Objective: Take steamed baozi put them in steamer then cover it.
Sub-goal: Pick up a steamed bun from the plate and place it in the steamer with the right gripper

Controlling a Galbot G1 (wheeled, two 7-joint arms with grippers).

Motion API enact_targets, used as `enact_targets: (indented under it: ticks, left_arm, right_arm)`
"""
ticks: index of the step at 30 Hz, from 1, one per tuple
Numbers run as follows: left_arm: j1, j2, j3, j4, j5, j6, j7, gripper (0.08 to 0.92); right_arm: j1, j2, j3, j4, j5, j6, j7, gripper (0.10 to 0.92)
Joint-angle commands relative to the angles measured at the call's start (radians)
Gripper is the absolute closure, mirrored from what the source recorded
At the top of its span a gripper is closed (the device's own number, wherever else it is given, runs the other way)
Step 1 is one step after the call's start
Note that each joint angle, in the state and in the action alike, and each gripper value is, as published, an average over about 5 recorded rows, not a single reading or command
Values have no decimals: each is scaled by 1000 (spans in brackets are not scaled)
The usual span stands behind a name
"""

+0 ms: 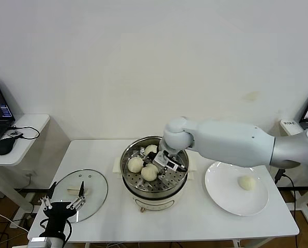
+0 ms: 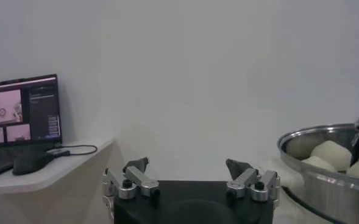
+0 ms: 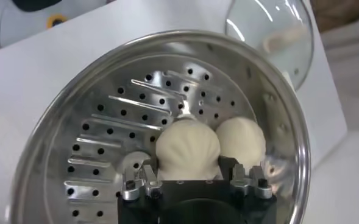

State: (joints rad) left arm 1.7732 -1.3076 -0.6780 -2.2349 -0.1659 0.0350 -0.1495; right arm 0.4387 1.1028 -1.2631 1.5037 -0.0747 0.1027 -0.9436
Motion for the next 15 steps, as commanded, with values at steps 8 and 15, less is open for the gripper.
enact_targets:
  ticks: [8,15]
  left_arm:
    - [-1,-4,5,5,0,-1,0,177]
    - [-1,-5,6,4,1,-1,0,177]
  right_arm:
    - [11,6,-17,27,-45,97,-31,398]
    - [21,-24,-8,35,-40,102,-41,346]
